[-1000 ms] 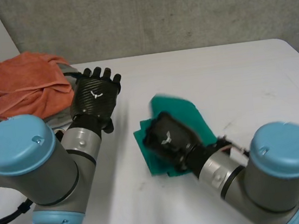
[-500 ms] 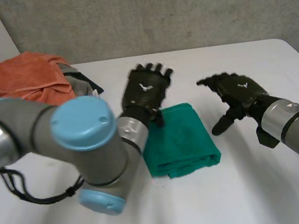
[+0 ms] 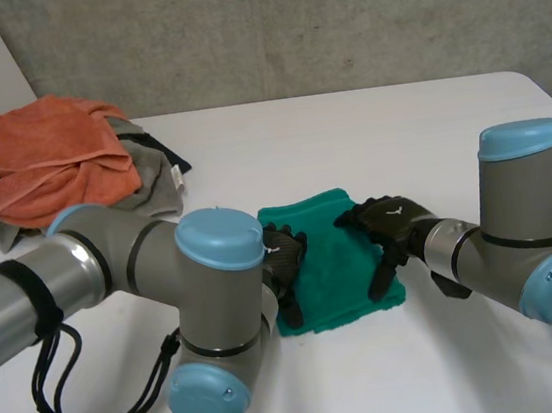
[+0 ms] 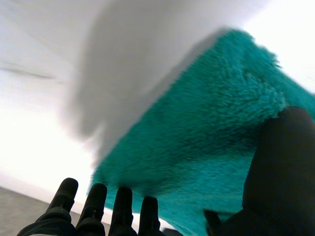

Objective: Fold the laundry.

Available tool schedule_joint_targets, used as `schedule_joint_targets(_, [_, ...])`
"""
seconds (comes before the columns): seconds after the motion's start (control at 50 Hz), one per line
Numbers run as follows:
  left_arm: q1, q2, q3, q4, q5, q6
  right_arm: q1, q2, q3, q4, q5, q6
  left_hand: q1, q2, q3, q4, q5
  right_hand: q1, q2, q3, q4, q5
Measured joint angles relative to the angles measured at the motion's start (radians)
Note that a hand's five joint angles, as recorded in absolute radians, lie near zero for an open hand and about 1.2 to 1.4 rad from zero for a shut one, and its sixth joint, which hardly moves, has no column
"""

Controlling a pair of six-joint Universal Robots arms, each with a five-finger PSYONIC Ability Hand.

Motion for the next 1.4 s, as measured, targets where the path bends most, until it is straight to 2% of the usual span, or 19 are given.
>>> schedule_joint_targets(0.1, [0.012, 0.061, -0.003, 0.001, 0.009, 0.001, 0.002, -0.064, 0.039, -0.02, 0.084, -0.048, 0.0, 0.0, 0.0, 0.0, 0.0, 0.0, 0.0, 0.0, 0.0, 0.0])
schedule_joint_targets(0.2, [0.027, 0.138, -0.004, 0.015, 0.027, 0.001, -0.001, -0.139, 0.104, -0.071, 0.117, -0.051, 0.0, 0.0, 0.0, 0.0, 0.0, 0.0, 0.0, 0.0, 0.0, 0.0])
schedule_joint_targets(0.26, [0.046, 0.191, -0.004, 0.035, 0.075, 0.0, -0.01, -0.192, 0.164, -0.117, 0.13, -0.026, 0.0, 0.0, 0.0, 0.0, 0.0, 0.0, 0.0, 0.0, 0.0, 0.0])
schedule_joint_targets(0.32, [0.071, 0.244, -0.005, 0.053, 0.176, -0.001, -0.029, -0.231, 0.227, -0.149, 0.141, 0.032, 0.0, 0.0, 0.0, 0.0, 0.0, 0.0, 0.0, 0.0, 0.0, 0.0])
schedule_joint_targets(0.34, [0.086, 0.268, -0.007, 0.06, 0.253, -0.002, -0.04, -0.243, 0.259, -0.157, 0.143, 0.074, 0.0, 0.0, 0.0, 0.0, 0.0, 0.0, 0.0, 0.0, 0.0, 0.0])
schedule_joint_targets(0.46, [0.139, 0.316, -0.022, 0.063, 0.564, -0.009, -0.064, -0.24, 0.341, -0.16, 0.113, 0.232, 0.0, 0.0, 0.0, 0.0, 0.0, 0.0, 0.0, 0.0, 0.0, 0.0])
schedule_joint_targets(0.52, [0.158, 0.325, -0.032, 0.055, 0.676, -0.012, -0.064, -0.218, 0.358, -0.166, 0.073, 0.284, 0.0, 0.0, 0.0, 0.0, 0.0, 0.0, 0.0, 0.0, 0.0, 0.0])
schedule_joint_targets(0.56, [0.161, 0.327, -0.033, 0.053, 0.691, -0.012, -0.064, -0.214, 0.359, -0.168, 0.065, 0.292, 0.0, 0.0, 0.0, 0.0, 0.0, 0.0, 0.0, 0.0, 0.0, 0.0])
schedule_joint_targets(0.58, [0.171, 0.331, -0.04, 0.045, 0.747, -0.015, -0.061, -0.192, 0.362, -0.179, 0.027, 0.326, 0.0, 0.0, 0.0, 0.0, 0.0, 0.0, 0.0, 0.0, 0.0, 0.0])
schedule_joint_targets(0.72, [0.174, 0.333, -0.053, 0.036, 0.777, -0.016, -0.054, -0.138, 0.34, -0.211, -0.021, 0.367, 0.0, 0.0, 0.0, 0.0, 0.0, 0.0, 0.0, 0.0, 0.0, 0.0])
schedule_joint_targets(0.9, [0.169, 0.333, -0.059, 0.037, 0.765, -0.016, -0.034, -0.084, 0.299, -0.237, -0.007, 0.366, 0.0, 0.0, 0.0, 0.0, 0.0, 0.026, 0.053, 0.058, 0.057, 0.047])
schedule_joint_targets(0.96, [0.168, 0.333, -0.061, 0.037, 0.764, -0.017, -0.018, -0.068, 0.282, -0.251, 0.01, 0.363, 0.0, 0.0, 0.0, 0.0, 0.0, 0.27, 0.309, 0.31, 0.306, 0.288])
schedule_joint_targets(1.04, [0.169, 0.332, -0.065, 0.037, 0.764, -0.016, -0.008, -0.056, 0.264, -0.267, 0.023, 0.362, 0.0, 0.0, 0.0, 0.0, 0.0, 0.43, 0.52, 0.514, 0.564, 0.538])
schedule_joint_targets(1.06, [0.169, 0.332, -0.067, 0.037, 0.764, -0.016, -0.006, -0.053, 0.257, -0.27, 0.026, 0.362, 0.0, 0.0, 0.0, 0.0, 0.0, 0.526, 0.65, 0.63, 0.732, 0.695])
schedule_joint_targets(1.1, [0.17, 0.332, -0.069, 0.037, 0.764, -0.016, -0.006, -0.049, 0.246, -0.274, 0.028, 0.362, 0.0, 0.0, 0.0, 0.0, 0.0, 0.645, 0.766, 0.729, 0.922, 0.867])
schedule_joint_targets(1.22, [0.172, 0.333, -0.07, 0.038, 0.764, -0.016, -0.015, -0.045, 0.19, -0.281, 0.03, 0.361, 0.0, 0.0, 0.0, 0.0, 0.0, 0.644, 0.899, 0.906, 0.983, 0.9])
schedule_joint_targets(1.4, [0.172, 0.336, -0.052, 0.041, 0.764, -0.023, -0.071, 0.018, 0.028, -0.303, 0.074, 0.388, 0.0, 0.0, 0.0, 0.0, 0.0, 0.644, 0.9, 0.916, 0.986, 0.907])
